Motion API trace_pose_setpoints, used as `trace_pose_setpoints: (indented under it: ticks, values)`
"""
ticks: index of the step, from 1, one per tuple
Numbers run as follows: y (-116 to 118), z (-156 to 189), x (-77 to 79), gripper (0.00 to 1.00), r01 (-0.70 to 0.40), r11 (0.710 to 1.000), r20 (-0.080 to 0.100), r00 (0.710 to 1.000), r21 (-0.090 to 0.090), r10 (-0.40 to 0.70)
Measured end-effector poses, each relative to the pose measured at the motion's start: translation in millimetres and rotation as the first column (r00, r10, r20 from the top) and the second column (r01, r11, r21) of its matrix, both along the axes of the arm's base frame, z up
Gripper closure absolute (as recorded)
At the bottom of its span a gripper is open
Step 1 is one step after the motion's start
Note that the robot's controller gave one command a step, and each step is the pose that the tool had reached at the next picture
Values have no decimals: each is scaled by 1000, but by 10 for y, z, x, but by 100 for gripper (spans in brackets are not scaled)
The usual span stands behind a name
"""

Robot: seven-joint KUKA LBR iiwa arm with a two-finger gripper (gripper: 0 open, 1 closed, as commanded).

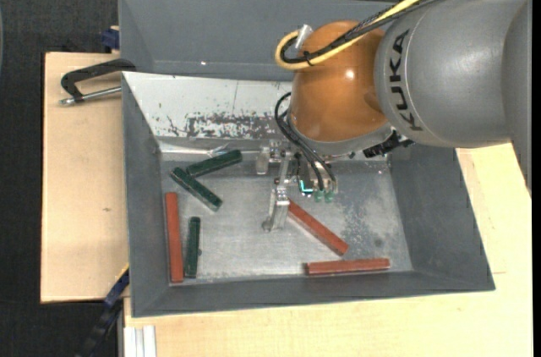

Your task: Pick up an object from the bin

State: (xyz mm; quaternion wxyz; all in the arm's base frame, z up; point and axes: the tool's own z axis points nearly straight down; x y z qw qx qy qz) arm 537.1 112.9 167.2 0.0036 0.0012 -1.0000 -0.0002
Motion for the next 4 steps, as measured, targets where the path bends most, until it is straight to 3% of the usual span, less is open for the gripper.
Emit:
trace_pose_setpoints:
  ticks: [1, 2, 3, 4]
  values:
    - [-4, 40, 19, 0, 1, 1000, 8, 1000, 1, -1]
    - [-484, -318, -125, 0, -45, 999, 12, 999, 2, 45]
    - [-795, -432, -153, 0, 3, 1000, 5, 1000, -2, -3]
    - [-895, -575, -218, 0, 62, 998, 10, 998, 2, -62]
